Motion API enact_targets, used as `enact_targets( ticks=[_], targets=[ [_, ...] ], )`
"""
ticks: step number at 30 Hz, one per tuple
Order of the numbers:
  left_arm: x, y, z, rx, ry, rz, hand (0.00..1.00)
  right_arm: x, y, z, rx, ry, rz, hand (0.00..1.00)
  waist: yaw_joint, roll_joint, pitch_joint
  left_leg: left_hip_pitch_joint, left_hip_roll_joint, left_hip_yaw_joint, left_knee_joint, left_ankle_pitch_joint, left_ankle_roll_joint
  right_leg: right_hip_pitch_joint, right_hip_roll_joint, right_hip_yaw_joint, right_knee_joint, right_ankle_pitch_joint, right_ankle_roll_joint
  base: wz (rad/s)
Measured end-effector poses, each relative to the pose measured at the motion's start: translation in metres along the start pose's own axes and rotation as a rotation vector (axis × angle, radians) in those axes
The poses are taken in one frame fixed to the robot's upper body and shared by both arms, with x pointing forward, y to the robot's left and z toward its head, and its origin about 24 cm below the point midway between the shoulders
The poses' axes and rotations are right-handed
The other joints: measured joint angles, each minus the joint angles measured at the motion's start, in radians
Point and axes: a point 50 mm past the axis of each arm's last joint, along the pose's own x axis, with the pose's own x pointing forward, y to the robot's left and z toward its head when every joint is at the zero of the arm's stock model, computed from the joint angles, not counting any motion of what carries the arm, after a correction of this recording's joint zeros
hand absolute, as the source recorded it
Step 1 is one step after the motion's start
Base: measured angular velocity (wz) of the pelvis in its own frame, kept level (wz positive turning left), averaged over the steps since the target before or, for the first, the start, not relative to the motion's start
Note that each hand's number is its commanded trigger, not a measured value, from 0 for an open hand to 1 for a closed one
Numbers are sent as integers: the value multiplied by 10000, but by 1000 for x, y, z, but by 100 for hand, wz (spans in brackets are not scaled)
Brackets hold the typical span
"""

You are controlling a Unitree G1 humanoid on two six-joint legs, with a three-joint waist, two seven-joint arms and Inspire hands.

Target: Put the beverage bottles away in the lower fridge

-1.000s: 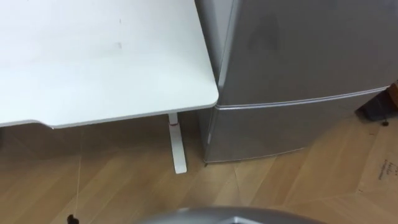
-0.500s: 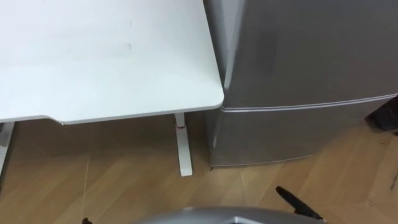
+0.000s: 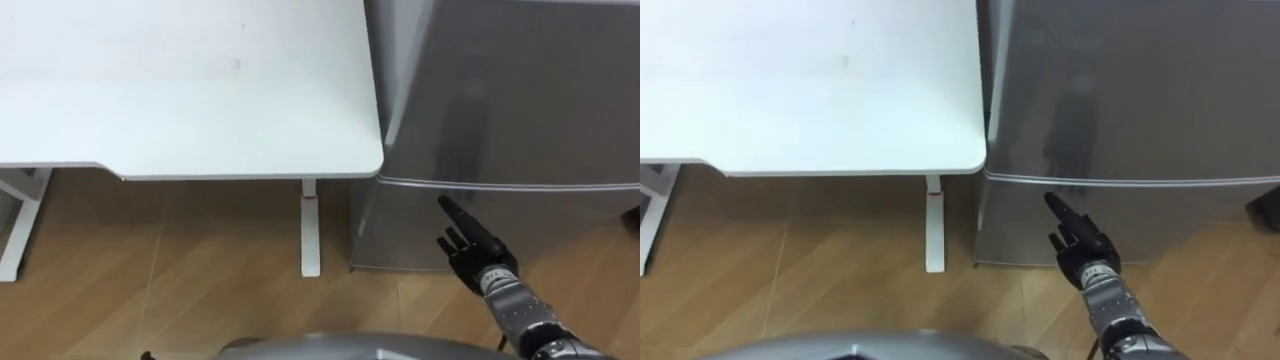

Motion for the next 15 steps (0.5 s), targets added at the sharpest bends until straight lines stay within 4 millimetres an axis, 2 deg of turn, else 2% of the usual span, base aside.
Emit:
enact_targets(
  ticks=[3,6,12,15],
  targets=[
    [0,0,1,42,39,-15,0,1,3,-3,-449,244,226,0,118,-72,48,-48,1,-11,5,1,-1,-41,2,-9,-3,0,0,-2],
    [2,0,9,41,-58,-8,0,1,5,-3,-502,302,316,0,285,-190,52,-211,0,-12,43,1,-1,-186,0,-3,1,4,-3,-1],
    [2,-1,11,38,-96,-74,0,1,5,0,-515,281,322,0,424,-25,62,-187,-1,1,86,1,-1,-165,1,18,2,8,-7,-2],
    [2,-3,8,35,83,-180,0,1,4,5,-686,197,325,0,443,89,24,-248,-1,-5,132,1,-1,-197,-1,11,31,13,-16,1]
  ],
)
